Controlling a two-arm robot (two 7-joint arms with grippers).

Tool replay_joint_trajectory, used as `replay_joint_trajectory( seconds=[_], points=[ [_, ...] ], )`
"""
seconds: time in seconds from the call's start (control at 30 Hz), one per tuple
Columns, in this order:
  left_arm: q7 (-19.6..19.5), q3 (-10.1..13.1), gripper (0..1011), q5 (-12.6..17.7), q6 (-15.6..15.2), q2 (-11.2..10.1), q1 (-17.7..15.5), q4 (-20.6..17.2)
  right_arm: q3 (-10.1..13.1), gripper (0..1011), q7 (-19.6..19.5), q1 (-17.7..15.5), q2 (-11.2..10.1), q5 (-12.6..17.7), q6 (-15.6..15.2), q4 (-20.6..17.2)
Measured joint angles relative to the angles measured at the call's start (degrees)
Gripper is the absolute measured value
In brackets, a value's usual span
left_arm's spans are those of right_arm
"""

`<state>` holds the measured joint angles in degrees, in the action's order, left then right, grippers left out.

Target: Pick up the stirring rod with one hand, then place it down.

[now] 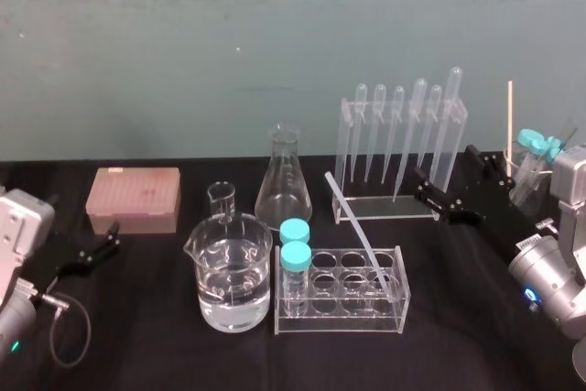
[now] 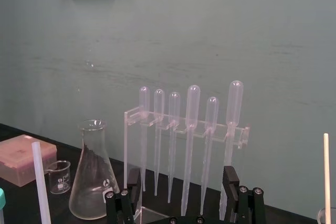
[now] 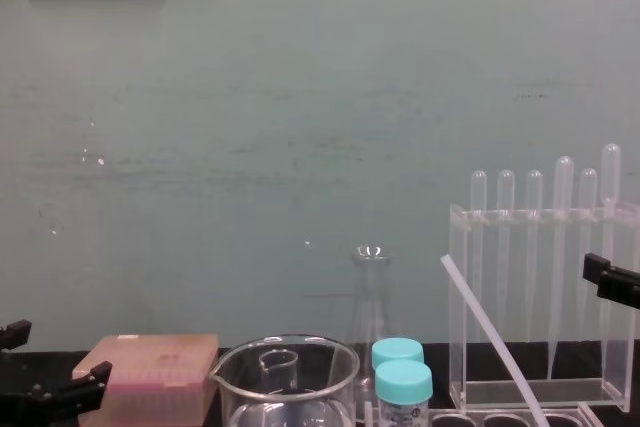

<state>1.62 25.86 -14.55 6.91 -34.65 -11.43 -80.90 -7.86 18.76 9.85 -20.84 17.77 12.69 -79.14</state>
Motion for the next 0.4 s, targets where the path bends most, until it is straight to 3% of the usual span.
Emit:
replay_joint_trajectory(
  seconds=[0.4],
  points=[
    [0.0, 0.0, 1000, 0.0, 0.0, 0.0, 0.0, 0.0, 0.0, 1002, 0.0, 0.2, 0.0, 0.1, 0.3, 0.1]
  ],
)
